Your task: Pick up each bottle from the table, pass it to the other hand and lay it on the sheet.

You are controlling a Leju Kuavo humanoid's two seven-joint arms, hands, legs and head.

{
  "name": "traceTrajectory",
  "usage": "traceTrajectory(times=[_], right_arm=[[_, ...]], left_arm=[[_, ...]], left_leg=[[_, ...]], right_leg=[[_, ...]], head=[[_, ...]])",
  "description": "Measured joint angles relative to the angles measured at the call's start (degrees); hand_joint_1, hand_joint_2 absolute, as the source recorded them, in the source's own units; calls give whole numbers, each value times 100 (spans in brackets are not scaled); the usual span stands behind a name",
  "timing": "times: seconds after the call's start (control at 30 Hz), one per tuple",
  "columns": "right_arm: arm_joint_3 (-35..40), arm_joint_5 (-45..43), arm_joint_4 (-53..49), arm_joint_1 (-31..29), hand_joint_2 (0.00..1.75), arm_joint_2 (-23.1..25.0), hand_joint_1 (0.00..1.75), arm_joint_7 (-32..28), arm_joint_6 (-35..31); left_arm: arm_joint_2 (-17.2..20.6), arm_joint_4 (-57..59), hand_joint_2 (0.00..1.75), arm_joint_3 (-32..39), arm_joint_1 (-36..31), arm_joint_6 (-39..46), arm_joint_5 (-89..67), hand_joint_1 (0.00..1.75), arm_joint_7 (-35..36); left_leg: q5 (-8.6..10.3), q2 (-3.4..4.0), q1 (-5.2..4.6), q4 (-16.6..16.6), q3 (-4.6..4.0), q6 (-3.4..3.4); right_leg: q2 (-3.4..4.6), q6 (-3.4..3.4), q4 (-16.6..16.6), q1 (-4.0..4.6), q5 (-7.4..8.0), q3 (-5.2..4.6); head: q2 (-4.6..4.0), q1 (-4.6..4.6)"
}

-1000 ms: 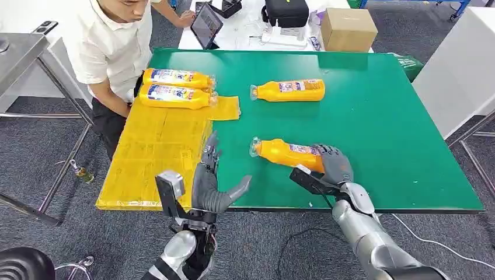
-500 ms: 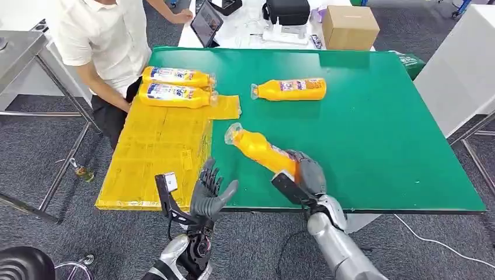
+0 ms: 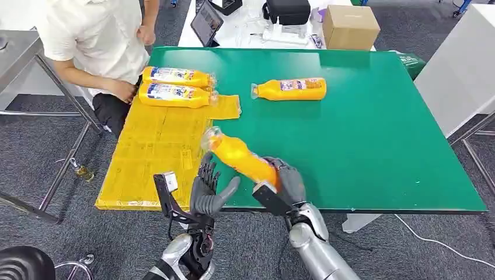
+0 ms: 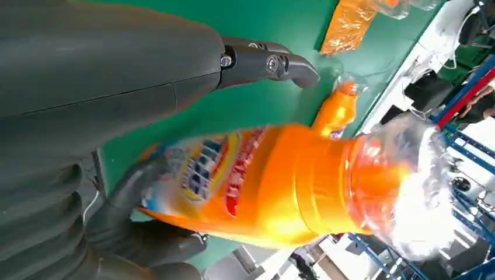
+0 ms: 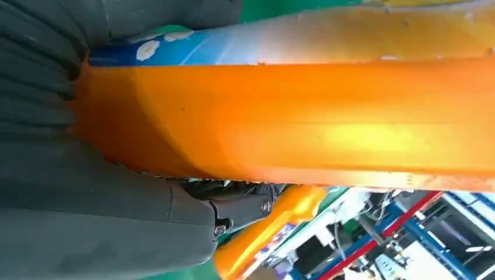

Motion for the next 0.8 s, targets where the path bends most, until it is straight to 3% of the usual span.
traceTrajectory(times=[0.07, 0.27, 0.8], right_arm=[[278, -232, -22, 87, 175, 96, 157, -225, 39], [710, -275, -50, 229, 175, 166, 168, -319, -76], [951, -317, -50, 226, 175, 164, 162, -380, -280]], left_arm=[[0, 13, 175, -79, -60, -98, 149, 0, 140], [-26, 371, 175, -168, -291, 20, -22, 0, 140], [-118, 874, 175, -129, -535, -273, 334, 2, 273]], left_leg=[[0, 0, 0, 0, -1, 0], [0, -1, 0, 0, -1, 0], [0, -1, 0, 0, -3, 0]], right_leg=[[0, 0, 0, -1, 0, 0], [-1, 0, 0, -1, 0, -3], [-1, 0, 0, -1, 0, -2]], head=[[0, 0], [0, 0], [0, 0]])
